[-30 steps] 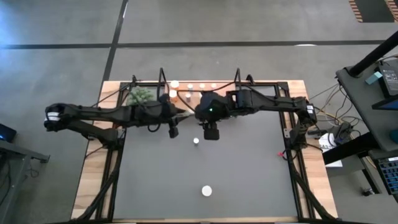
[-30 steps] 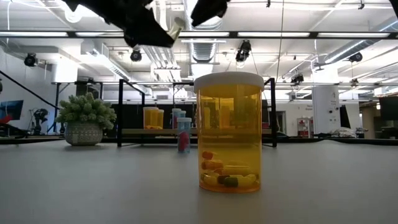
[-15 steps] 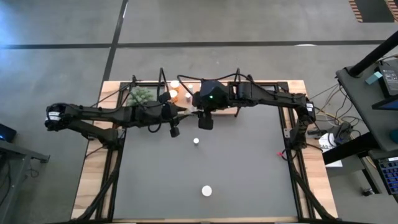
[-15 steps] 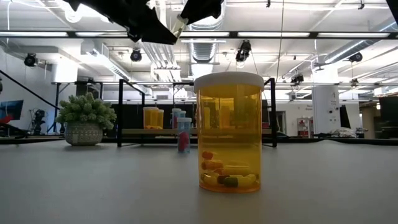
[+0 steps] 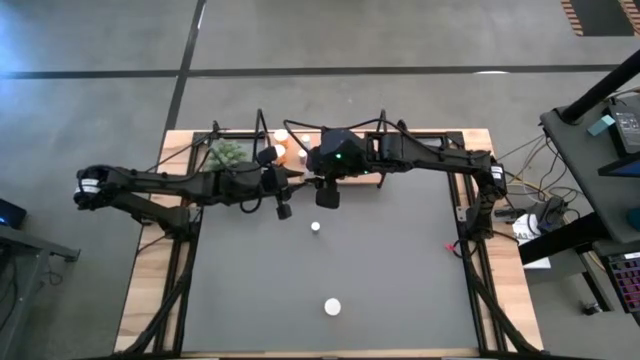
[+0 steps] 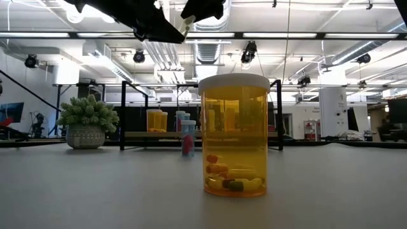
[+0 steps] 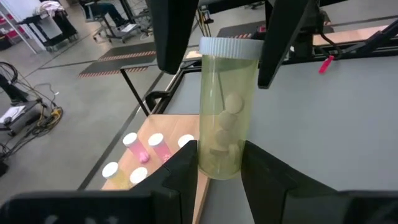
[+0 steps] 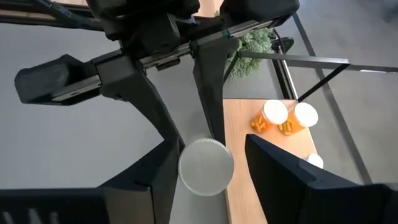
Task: Pick and place medicine bottles onto shelf by color
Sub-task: Put the yellow pill bottle on the shelf aligned with the other yellow pill bottles
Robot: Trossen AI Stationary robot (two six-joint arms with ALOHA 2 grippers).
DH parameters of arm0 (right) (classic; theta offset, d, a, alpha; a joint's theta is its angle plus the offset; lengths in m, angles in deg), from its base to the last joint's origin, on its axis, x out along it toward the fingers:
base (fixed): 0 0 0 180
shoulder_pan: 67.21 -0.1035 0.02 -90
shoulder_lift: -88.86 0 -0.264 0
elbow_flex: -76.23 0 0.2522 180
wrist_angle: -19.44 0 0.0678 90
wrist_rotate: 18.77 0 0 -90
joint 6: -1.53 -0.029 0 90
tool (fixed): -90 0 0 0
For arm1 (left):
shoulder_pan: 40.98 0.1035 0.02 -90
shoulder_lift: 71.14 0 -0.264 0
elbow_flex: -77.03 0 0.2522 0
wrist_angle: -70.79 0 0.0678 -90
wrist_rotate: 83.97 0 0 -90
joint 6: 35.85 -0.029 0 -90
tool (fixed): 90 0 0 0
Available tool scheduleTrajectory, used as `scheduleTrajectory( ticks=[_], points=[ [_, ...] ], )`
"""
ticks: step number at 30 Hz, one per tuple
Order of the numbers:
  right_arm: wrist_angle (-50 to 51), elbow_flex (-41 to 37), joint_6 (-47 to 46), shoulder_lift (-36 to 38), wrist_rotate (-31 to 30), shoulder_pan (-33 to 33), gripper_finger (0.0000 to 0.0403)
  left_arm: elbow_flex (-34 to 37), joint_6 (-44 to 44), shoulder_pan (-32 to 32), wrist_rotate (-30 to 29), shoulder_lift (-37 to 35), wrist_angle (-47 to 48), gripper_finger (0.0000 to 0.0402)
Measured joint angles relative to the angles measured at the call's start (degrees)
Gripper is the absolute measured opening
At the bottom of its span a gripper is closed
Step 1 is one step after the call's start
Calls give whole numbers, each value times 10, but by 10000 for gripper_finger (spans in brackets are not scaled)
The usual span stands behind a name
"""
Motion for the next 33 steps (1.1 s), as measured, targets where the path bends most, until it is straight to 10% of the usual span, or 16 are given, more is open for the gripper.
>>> scheduleTrajectory(
  ticks=[33],
  points=[
    [6, -2, -46, 0, 0, 0, 106, 0, -1, 0, 0, 1, -9, 92]
  ],
)
